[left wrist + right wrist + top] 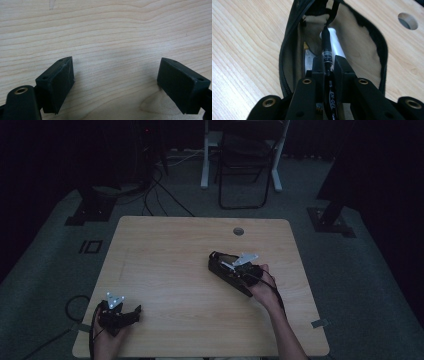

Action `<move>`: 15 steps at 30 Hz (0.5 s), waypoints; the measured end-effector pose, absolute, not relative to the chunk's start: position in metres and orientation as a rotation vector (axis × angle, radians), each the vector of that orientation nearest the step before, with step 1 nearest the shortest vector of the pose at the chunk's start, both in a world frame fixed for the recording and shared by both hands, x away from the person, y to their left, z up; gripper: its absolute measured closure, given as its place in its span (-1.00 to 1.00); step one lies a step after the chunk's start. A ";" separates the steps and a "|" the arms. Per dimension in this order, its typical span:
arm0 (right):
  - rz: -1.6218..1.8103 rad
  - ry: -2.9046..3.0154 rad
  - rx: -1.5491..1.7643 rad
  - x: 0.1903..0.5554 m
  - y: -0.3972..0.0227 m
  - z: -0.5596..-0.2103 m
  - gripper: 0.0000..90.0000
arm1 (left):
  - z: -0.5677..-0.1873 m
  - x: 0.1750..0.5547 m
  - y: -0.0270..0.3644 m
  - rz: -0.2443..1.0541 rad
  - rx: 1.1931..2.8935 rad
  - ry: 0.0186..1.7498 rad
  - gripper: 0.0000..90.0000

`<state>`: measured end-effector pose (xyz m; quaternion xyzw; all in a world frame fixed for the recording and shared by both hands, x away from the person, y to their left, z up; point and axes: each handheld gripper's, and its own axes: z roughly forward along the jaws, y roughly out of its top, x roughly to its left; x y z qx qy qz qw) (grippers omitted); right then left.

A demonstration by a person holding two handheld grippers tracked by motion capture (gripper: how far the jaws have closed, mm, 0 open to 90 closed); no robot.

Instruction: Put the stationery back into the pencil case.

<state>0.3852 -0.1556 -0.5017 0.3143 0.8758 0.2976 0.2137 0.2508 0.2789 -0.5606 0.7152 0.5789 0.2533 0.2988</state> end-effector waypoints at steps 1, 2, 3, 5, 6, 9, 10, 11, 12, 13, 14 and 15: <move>0.820 2.438 0.871 0.386 -0.156 -0.503 0.77 | -0.561 0.251 0.279 0.673 1.899 1.538 -0.68; 0.821 2.443 0.873 0.386 -0.156 -0.504 0.77 | -0.561 0.251 0.279 0.673 1.900 1.538 -0.68; 0.822 2.447 0.875 0.386 -0.156 -0.504 0.77 | -0.561 0.251 0.279 0.673 1.900 1.537 -0.68; 0.818 2.452 0.879 0.387 -0.155 -0.505 0.76 | -0.561 0.251 0.279 0.673 1.900 1.538 -0.68; 0.817 2.455 0.880 0.387 -0.155 -0.506 0.76 | -0.561 0.251 0.279 0.673 1.900 1.538 -0.68; 0.821 2.465 0.883 0.387 -0.155 -0.507 0.73 | -0.561 0.251 0.279 0.673 1.900 1.537 -0.68; 0.824 2.458 0.887 0.387 -0.155 -0.507 0.66 | -0.561 0.251 0.279 0.673 1.900 1.538 -0.68; 0.831 2.450 0.891 0.386 -0.155 -0.506 0.64 | -0.561 0.251 0.279 0.673 1.899 1.537 -0.68; 0.839 2.442 0.895 0.385 -0.156 -0.505 0.62 | -0.561 0.251 0.279 0.673 1.900 1.538 -0.68; 0.846 2.436 0.897 0.384 -0.156 -0.504 0.60 | -0.561 0.251 0.279 0.673 1.900 1.538 -0.68; 0.850 2.429 0.895 0.383 -0.157 -0.503 0.59 | -0.561 0.251 0.279 0.673 1.899 1.538 -0.68; 0.861 2.410 0.898 0.381 -0.159 -0.500 0.55 | -0.561 0.251 0.279 0.673 1.899 1.538 -0.68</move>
